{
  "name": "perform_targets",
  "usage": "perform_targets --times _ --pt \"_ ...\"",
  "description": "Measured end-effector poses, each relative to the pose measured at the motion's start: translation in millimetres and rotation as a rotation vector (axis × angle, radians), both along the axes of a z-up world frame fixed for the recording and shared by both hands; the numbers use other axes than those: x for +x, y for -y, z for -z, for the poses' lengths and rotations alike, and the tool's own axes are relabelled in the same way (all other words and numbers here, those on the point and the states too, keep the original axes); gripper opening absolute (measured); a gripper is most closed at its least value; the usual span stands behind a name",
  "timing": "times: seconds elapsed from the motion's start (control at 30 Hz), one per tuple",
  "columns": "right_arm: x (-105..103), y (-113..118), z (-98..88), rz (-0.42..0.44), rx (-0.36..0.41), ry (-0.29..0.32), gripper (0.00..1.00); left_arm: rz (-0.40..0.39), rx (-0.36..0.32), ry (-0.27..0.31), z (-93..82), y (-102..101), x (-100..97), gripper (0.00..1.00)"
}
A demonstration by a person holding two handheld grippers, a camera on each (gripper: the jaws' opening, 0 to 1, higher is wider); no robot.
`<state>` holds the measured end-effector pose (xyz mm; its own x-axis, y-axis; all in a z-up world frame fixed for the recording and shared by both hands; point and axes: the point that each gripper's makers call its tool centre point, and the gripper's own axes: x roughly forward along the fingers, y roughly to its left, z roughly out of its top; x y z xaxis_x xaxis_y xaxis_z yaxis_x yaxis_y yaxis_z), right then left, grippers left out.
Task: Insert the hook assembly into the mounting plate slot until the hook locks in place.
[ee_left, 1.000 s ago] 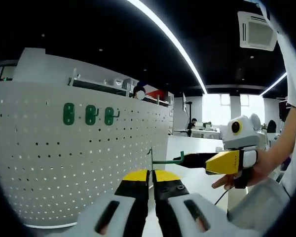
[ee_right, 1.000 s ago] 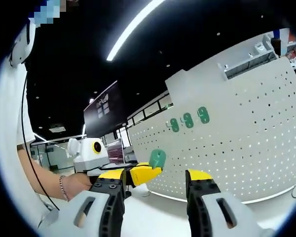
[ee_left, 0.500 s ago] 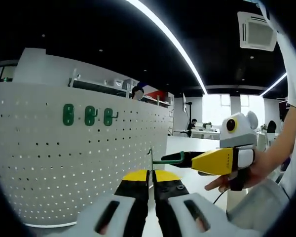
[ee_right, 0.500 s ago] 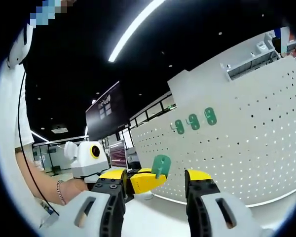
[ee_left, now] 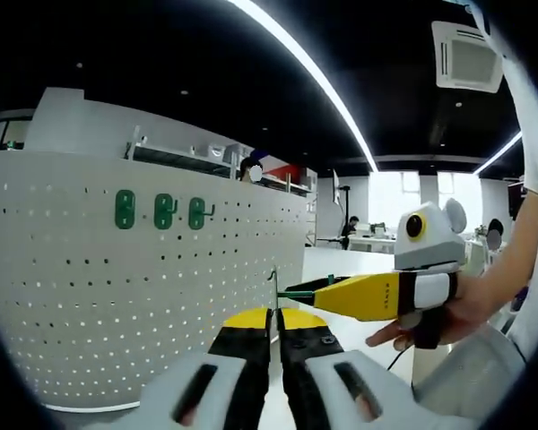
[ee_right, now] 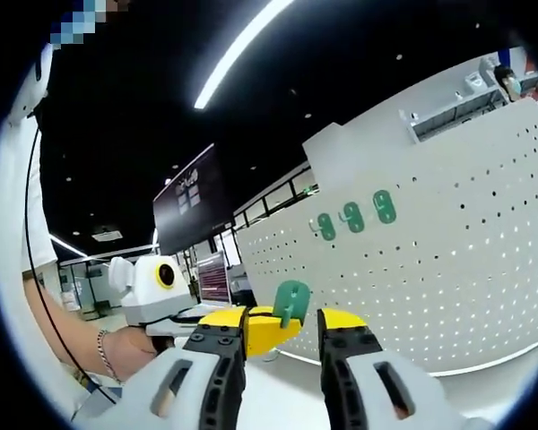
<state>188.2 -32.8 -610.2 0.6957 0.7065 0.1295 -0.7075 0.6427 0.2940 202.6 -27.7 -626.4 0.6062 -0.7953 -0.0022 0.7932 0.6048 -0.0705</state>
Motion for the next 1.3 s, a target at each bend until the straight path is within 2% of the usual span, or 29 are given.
perform_targets --times 0.33,0.57,1.1,1.17,1.3 --pt "3.1 -2.4 -1.5 0.005 -0.007 0.002 0.12 -0.005 0.003 0.007 -0.6 1.0 -1.5 0.02" --pt "5.7 -1.7 0.4 0.010 -0.001 -0.019 0.07 -0.005 0.009 0.010 -0.2 2.9 -3.4 0.02" --pt "8.8 -1.3 1.9 0.034 -0.002 -0.044 0.01 -0.019 0.014 0.013 -0.2 1.9 -3.3 0.02" --pt "8.6 -1.2 0.9 0.029 0.027 -0.060 0.01 -0.021 0.014 0.016 -0.4 1.6 -3.1 0.03" --pt "8.7 -0.5 2.5 0.035 0.023 -0.066 0.01 -0.024 0.020 0.015 0.5 2.1 -3.7 0.03"
